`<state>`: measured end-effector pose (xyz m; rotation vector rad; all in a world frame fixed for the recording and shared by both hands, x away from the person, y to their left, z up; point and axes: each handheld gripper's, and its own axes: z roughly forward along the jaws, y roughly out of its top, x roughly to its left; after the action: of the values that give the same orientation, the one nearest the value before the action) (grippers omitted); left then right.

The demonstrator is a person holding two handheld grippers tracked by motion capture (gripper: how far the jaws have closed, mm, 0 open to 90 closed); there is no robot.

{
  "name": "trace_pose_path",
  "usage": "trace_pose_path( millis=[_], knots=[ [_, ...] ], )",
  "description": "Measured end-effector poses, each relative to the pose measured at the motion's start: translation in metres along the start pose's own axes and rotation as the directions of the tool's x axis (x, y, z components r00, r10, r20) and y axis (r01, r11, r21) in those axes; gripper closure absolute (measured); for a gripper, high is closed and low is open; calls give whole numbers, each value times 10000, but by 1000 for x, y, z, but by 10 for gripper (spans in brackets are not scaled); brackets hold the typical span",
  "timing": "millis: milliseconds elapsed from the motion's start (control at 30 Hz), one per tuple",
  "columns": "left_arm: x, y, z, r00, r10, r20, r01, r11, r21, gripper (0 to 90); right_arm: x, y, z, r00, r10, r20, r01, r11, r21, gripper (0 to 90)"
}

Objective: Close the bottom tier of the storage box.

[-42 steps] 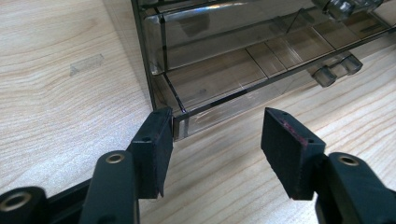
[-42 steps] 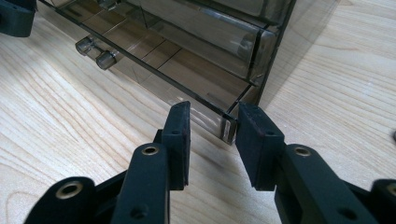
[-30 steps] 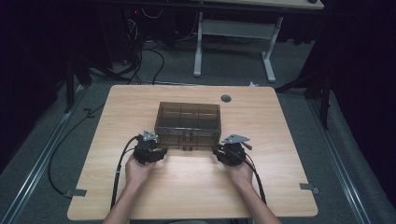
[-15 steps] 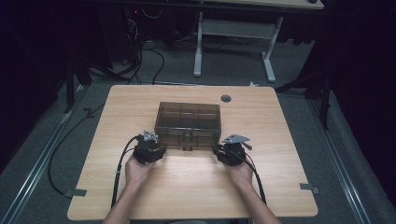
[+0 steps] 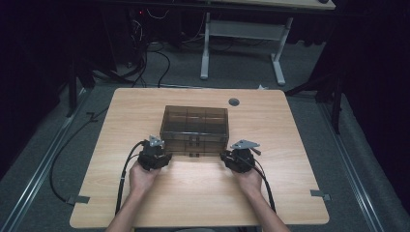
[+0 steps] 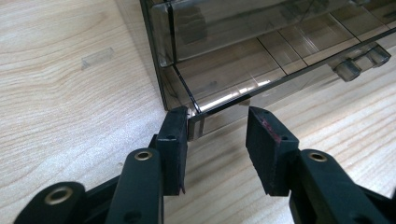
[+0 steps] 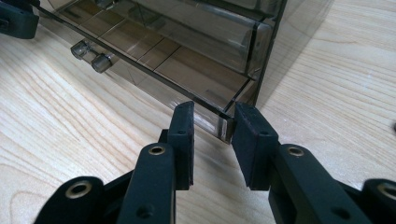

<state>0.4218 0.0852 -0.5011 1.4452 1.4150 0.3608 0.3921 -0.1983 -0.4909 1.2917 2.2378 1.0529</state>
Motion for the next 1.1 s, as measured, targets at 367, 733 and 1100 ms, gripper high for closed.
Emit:
trace_pose_path(
  millis=[367,733,1100],
  knots=[
    [-2,-1,-3,9999,146,1,-146,9998,142,591,1,-3,-3,9999,10,-116,-10,10000,4,697],
    [-3,-2,-6,9999,123,5,-123,9997,230,590,2,-5,-4,9998,58,-179,-58,10000,-12,697],
    [-3,-2,-10,9998,170,91,-174,9991,378,589,4,-7,-6,9996,126,-245,-126,9999,25,696]
  ],
)
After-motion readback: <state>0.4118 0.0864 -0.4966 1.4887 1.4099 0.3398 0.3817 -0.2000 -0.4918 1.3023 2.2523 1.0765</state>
